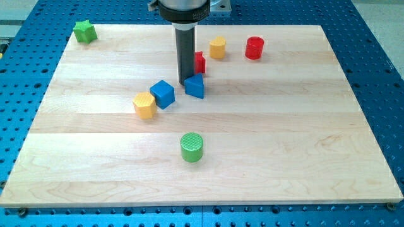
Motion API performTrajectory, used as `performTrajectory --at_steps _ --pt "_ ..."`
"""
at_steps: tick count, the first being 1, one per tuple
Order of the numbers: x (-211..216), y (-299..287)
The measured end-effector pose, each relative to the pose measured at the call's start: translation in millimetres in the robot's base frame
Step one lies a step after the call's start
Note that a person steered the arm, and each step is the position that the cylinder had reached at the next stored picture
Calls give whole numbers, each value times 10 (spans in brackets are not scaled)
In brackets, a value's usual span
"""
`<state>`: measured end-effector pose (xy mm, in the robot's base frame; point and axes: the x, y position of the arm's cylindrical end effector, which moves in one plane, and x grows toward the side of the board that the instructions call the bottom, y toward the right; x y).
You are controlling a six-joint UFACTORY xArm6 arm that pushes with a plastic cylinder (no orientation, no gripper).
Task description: Form a diagonal line using the blue triangle the red star and the yellow heart
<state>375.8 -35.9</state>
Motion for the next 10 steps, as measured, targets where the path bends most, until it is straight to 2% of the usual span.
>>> performTrajectory --at_steps 2,4,5,6,7,8,10 --pt "-287 15" --pt "-253 534" --pt "257 926" --pt "129 1221" --pt "-533 1320" --pt "-836 1079" --pt "-400 764"
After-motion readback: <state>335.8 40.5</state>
